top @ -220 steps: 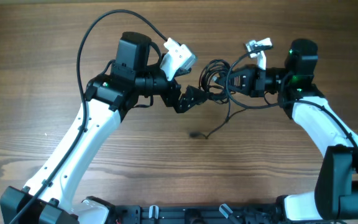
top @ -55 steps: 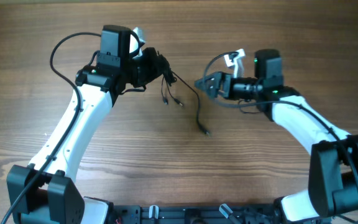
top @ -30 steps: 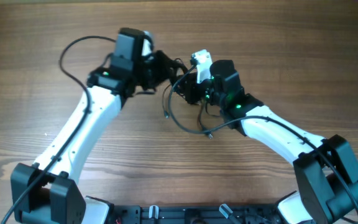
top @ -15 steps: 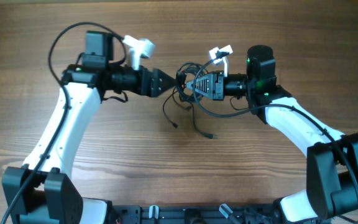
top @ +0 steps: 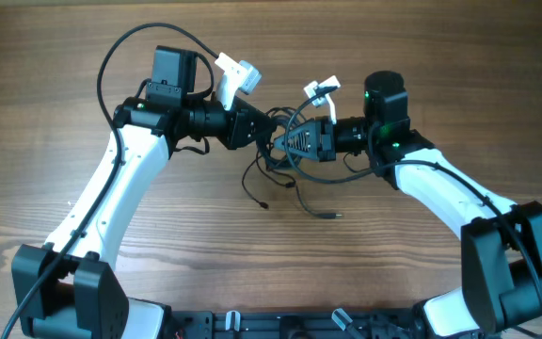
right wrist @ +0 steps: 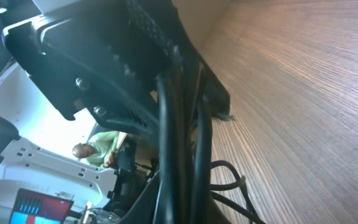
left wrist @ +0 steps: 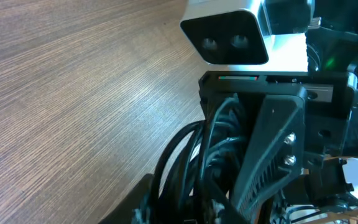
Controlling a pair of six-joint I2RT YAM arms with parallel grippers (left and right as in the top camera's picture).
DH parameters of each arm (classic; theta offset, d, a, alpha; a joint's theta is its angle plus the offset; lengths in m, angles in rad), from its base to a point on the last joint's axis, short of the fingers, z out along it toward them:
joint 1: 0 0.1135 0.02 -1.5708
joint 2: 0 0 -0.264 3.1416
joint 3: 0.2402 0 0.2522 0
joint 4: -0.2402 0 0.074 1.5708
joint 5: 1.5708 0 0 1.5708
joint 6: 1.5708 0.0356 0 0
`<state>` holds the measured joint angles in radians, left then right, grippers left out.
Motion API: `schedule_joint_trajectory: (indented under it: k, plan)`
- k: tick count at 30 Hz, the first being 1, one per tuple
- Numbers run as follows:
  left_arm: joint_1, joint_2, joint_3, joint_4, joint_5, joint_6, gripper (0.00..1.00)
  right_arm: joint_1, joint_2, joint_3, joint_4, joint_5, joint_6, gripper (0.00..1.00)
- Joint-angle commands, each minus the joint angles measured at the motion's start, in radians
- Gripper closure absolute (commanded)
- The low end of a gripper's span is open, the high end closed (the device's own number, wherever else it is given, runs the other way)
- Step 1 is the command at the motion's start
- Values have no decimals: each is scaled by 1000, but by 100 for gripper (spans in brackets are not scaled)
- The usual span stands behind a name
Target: Untangle cables
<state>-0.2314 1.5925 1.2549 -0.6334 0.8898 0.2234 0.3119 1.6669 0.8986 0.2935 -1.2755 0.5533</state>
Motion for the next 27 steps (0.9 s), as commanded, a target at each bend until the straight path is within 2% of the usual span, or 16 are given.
schedule_joint_trajectory:
  k: [1,2,5,7,8,9,10,11,13,16,19,24,27]
  plan:
    - [-2,11,6,4,7,9,85,6,-16,3,9,-46,0,87]
    - [-2,11,6,5,7,9,96,6,-16,3,10,-45,0,86]
    - [-2,11,6,5,2,9,96,6,-16,3,10,-41,-2,84]
    - [-1,11,6,4,-79,8,96,6,-16,3,8,-17,0,72]
    - [0,11,6,1,-137,5,96,6,-16,3,8,3,-1,54]
    - [3,11,6,-3,-194,5,96,6,-16,3,8,27,0,41]
    - [8,11,6,-11,-234,4,96,6,-16,3,6,62,0,32]
    - [14,11,6,-17,-262,2,96,6,-16,3,4,105,0,17]
    - [34,11,6,-22,-312,-35,96,6,-16,3,1,216,15,9]
    - [51,11,6,-22,-335,-56,96,6,-16,3,1,376,126,7]
    - [55,11,6,-21,-335,-74,96,14,-16,3,2,455,238,7]
    - [54,11,6,-10,-360,-131,96,109,-16,3,25,498,401,29]
    - [53,11,6,2,-468,-131,96,163,-16,3,82,499,473,34]
